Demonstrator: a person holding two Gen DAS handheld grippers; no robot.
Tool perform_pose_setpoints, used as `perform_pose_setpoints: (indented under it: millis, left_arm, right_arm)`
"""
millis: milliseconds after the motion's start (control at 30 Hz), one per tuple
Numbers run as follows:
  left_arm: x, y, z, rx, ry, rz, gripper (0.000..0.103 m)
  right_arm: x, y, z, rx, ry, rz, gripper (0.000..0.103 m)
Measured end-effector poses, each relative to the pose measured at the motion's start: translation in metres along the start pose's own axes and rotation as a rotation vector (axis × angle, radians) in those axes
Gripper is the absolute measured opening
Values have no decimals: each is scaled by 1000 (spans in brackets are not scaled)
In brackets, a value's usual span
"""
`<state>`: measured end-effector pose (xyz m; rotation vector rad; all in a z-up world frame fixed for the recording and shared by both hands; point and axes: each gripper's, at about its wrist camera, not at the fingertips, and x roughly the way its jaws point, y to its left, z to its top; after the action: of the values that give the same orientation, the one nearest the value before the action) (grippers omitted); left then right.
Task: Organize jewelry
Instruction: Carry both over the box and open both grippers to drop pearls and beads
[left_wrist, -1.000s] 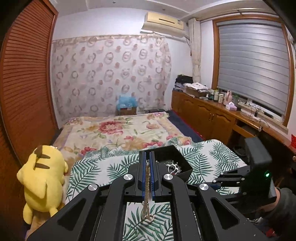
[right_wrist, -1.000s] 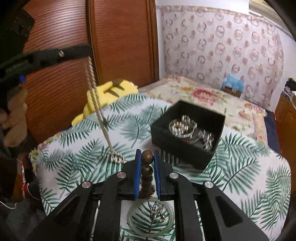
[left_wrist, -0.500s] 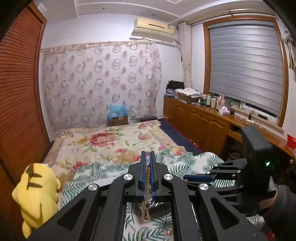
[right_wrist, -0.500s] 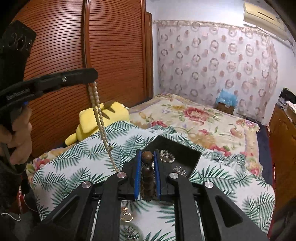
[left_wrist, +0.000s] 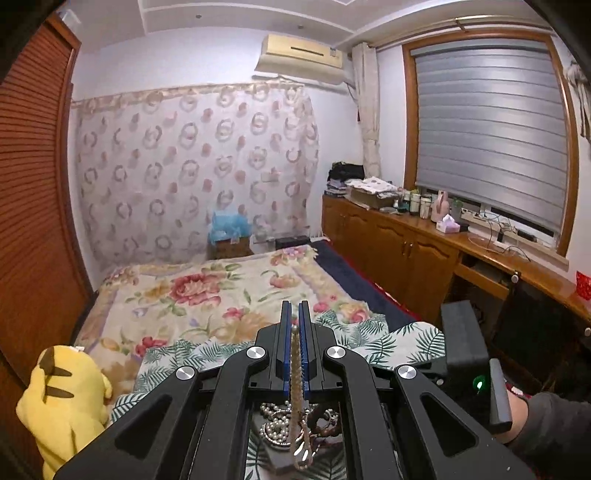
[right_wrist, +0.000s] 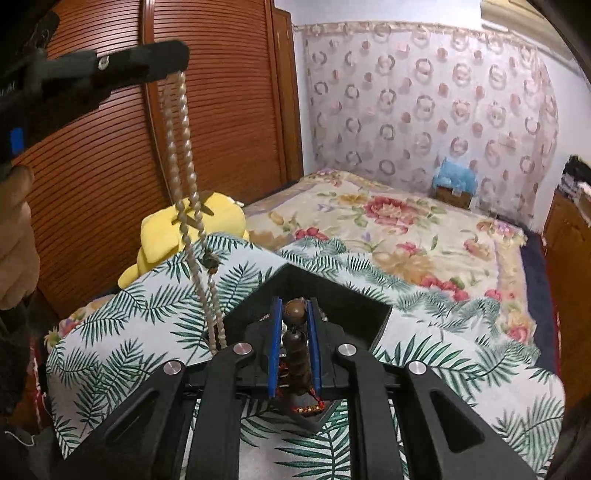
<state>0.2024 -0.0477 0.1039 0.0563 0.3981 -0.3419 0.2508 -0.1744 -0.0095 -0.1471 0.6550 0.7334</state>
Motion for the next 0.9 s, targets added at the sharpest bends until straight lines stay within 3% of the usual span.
perform_pose_setpoints:
  millis: [400, 900]
  left_arm:
    - [40, 2, 6, 7, 34, -2, 3]
    - [81, 18, -16, -4, 95, 6, 3]
  right_arm:
    - [11, -12, -14, 28, 15, 11, 16]
    - [-5, -7, -39, 42, 44, -5, 16]
